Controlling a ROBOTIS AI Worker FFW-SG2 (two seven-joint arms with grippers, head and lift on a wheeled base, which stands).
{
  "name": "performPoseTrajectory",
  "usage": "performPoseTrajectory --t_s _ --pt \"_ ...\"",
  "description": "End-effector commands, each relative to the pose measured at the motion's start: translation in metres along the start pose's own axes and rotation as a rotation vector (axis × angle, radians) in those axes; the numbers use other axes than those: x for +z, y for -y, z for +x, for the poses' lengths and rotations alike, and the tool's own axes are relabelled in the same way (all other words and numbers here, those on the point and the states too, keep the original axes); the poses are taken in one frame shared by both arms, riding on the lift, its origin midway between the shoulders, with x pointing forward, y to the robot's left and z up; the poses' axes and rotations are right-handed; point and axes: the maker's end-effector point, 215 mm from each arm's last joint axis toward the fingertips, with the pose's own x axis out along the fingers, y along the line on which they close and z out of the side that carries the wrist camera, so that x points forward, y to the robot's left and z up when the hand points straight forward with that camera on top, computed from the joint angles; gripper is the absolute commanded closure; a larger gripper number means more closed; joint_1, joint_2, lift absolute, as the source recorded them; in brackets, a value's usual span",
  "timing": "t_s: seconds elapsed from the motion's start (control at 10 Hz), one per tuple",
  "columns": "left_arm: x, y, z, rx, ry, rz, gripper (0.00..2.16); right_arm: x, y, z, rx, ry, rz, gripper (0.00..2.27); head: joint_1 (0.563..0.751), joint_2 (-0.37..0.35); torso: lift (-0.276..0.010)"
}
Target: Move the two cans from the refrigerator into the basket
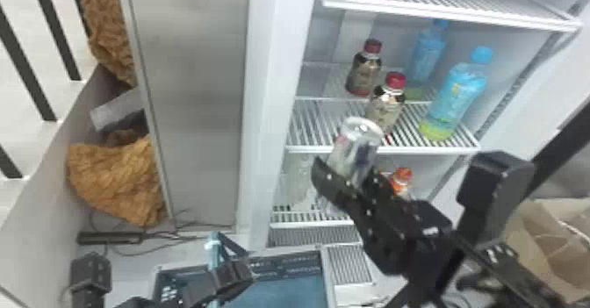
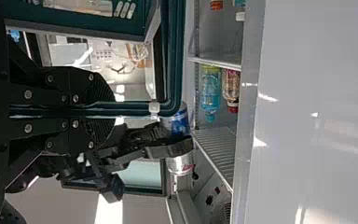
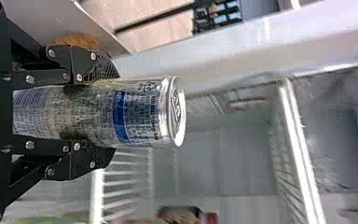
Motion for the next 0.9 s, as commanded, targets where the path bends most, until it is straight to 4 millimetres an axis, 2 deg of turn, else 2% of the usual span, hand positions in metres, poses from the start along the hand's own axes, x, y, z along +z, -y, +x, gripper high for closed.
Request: performPoseTrajectory --t_s 0.0,0.2,0.4,0.8 --pt "0.003 -0.001 -0.003 0.002 0.016 0.004 1.19 -0.024 -0.013 -0.016 0.024 -0.066 0.048 1.28 0.695 -0.199 -0.031" --pt "0.003 -0.001 -0.002 0.001 0.014 0.006 1.19 -0.060 -0.036 -0.028 0.099 -0.172 0.098 1.28 0.695 -0.182 -0.031" --pt "0.003 -0.001 -0.002 0.001 0.017 0.004 1.19 -0.084 -0.053 -0.047 0.142 -0.261 0.115 1.28 0.695 -0.152 -0.031" --pt "0.003 -0.001 -0.002 0.001 0.017 0.004 1.19 -0.131 -0.063 -0.073 0.186 -0.428 0.128 1.28 0.695 -0.137 -0.031"
